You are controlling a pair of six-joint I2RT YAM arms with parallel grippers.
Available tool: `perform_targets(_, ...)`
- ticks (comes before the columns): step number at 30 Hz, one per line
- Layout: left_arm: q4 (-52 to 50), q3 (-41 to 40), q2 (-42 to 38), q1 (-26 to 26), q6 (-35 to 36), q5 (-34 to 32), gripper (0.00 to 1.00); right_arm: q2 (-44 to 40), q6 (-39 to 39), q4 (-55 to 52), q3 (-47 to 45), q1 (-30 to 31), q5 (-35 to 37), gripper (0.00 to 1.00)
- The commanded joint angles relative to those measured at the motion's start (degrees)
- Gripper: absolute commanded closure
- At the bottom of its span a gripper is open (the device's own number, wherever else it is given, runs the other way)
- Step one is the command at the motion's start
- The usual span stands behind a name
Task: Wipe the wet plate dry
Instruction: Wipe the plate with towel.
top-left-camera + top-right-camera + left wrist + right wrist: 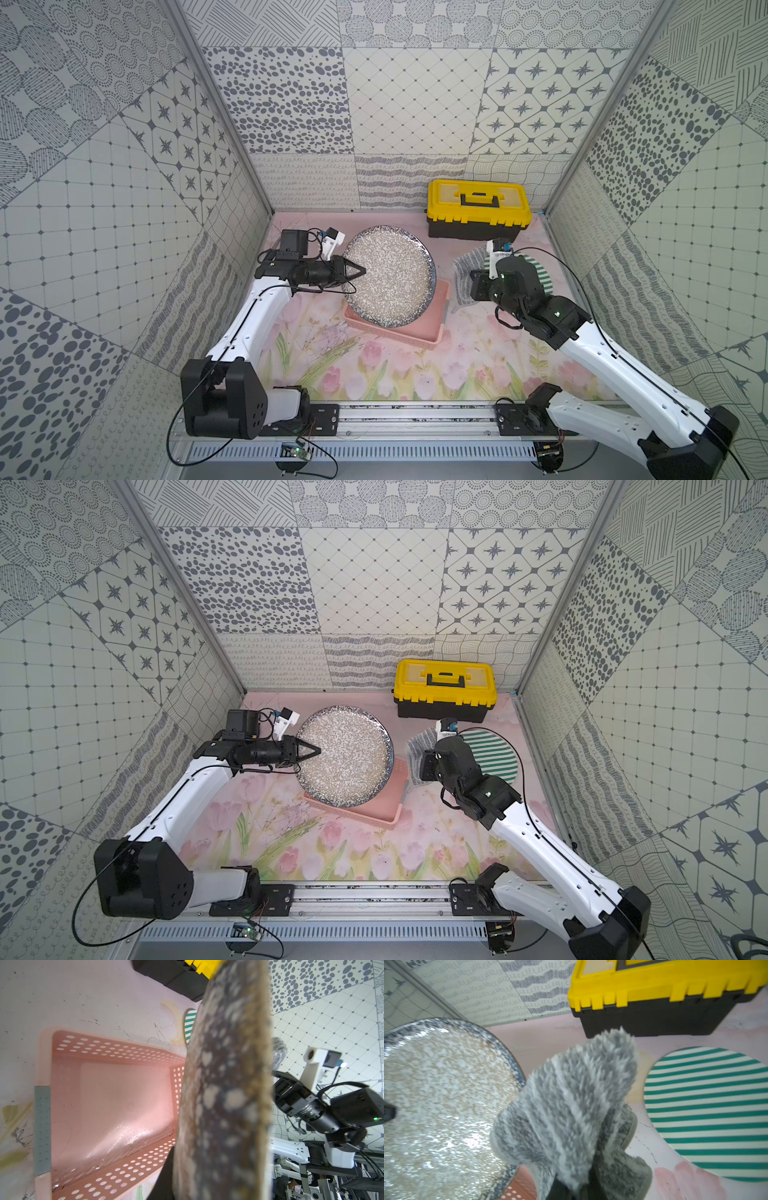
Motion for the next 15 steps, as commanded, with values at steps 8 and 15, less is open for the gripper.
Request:
perform_targets(8,-1.10,2.96,-3.40,-1.85,12.65,19.24,1.00,24.01,-2.32,9.53,18.50,2.73,-10.38,1.00)
perform_targets(15,-2.97,3.94,-3.41,-4.23,14.79,19.84,1.00,33.90,-3.25,12.09,25.04,9.00,-9.60,1.00)
